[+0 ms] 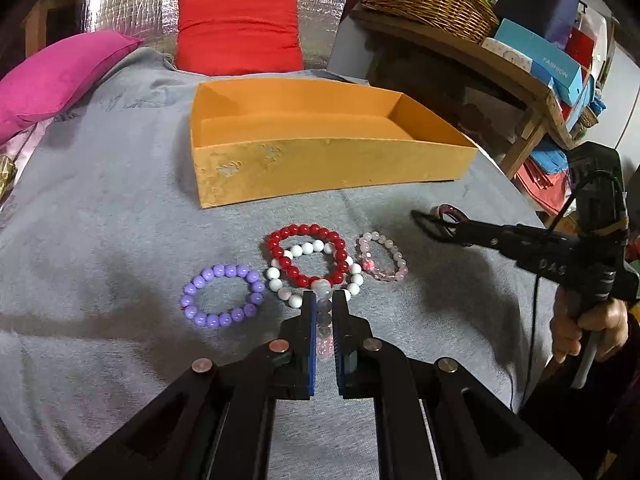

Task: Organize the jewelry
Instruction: 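Carry both bracelets into the orange box and open both tools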

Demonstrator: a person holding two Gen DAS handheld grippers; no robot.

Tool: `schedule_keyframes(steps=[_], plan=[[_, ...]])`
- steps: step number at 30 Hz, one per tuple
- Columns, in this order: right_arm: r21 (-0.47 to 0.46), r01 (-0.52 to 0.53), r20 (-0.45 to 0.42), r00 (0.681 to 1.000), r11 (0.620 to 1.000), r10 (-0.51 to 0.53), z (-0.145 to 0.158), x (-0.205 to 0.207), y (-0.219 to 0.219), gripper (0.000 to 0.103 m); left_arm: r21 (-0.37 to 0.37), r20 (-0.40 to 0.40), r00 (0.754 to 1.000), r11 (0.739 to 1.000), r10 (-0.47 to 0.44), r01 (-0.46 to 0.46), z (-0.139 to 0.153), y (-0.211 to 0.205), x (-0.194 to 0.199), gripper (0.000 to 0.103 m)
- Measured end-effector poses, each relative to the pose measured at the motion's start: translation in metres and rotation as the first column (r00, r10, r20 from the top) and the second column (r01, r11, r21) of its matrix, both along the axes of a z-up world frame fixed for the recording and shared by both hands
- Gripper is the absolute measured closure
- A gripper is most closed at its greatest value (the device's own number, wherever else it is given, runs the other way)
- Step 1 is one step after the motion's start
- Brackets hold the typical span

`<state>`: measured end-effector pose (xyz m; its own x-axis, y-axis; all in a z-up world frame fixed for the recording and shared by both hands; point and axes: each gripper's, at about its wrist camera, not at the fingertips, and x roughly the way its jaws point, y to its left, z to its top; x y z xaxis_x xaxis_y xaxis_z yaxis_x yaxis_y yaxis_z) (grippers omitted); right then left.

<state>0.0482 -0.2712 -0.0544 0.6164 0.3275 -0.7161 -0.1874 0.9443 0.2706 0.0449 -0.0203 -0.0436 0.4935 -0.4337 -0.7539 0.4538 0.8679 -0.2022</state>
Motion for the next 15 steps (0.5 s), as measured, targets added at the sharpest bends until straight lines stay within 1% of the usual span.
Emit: schedule_keyframes(steps=[3,10,15], plan=[[0.022,0.009,0.009,1.0,1.0,-0.009,0.006,-0.004,-0.007,0.095,0.005,-0.005,1.0,1.0,0.011,-0.011,-0.002,0.005,0.0,0.095],[0.02,0.017,0.002,1.0,1.0,-0.017,0.007,-0.006,-0.01,0.095,0.036,-0.011,1.0,0.999,0.013,-0.012,-0.009,0.013,-0.005,0.095],[0.017,0.013,0.009,1.0,1.0,-0.013,0.006,-0.006,-0.007,0.095,0.027,-0.001,1.0,1.0,0.009,-0.009,-0.004,0.011,-0.007,0.095]])
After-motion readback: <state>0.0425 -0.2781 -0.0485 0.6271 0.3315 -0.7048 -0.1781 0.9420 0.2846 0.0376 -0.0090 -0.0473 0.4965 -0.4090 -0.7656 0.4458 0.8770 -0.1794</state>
